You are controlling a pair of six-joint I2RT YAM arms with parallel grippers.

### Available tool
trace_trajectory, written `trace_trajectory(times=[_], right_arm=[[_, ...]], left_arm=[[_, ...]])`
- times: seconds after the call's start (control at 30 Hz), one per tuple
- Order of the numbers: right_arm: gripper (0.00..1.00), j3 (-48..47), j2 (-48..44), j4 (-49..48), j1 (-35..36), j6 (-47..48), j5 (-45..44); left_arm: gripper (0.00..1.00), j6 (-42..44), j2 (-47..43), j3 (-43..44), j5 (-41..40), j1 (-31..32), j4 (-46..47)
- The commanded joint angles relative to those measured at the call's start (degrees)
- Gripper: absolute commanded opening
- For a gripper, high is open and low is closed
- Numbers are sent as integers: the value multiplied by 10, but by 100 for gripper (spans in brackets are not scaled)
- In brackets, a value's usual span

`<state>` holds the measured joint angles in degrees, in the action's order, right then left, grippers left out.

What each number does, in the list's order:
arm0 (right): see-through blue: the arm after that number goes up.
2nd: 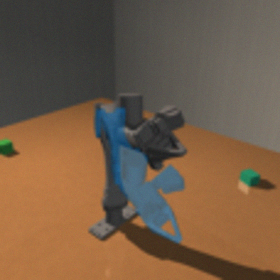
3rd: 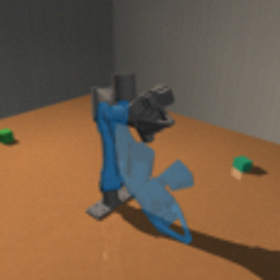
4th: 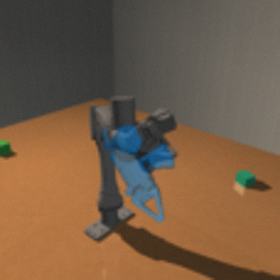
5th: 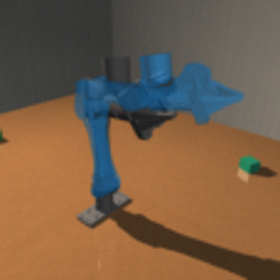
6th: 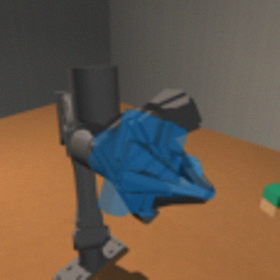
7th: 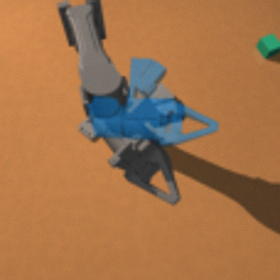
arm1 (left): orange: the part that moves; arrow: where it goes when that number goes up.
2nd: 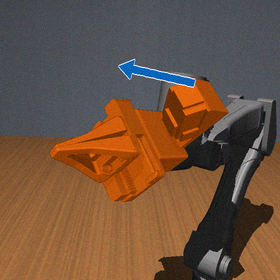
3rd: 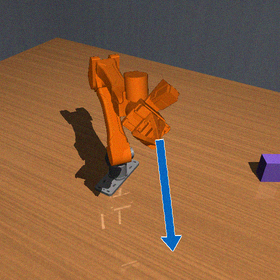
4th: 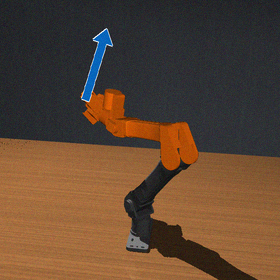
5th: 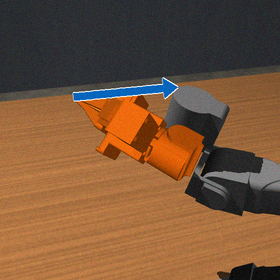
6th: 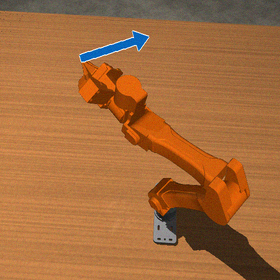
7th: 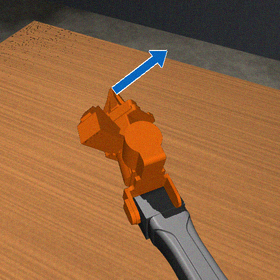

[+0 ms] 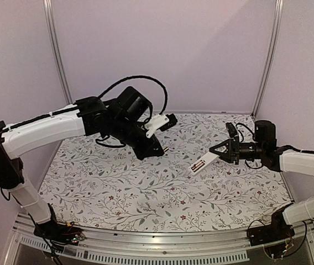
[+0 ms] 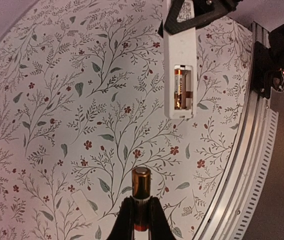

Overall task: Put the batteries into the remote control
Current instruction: Pick up the battery from the center of the board, then place the battery in the battery compartment.

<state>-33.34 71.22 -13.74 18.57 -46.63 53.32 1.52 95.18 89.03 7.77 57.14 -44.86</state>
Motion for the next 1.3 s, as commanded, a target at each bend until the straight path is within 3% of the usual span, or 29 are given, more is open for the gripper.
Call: trace_trajectory(times=[0.0, 0.27, 0.7, 1.27], right_arm=[[0, -5, 36, -115, 44, -54, -35], [0, -23, 94, -186, 107, -100, -80], [0, -11, 139, -283, 139, -169, -107], [0, 7, 141, -303, 154, -184, -116]], left_arm=[[0, -105, 7, 33, 33, 11, -79], [0, -134, 98, 153, -2, 54, -199], [0, -123, 178, 224, -55, 79, -229], [3, -115, 230, 270, -111, 79, -258]])
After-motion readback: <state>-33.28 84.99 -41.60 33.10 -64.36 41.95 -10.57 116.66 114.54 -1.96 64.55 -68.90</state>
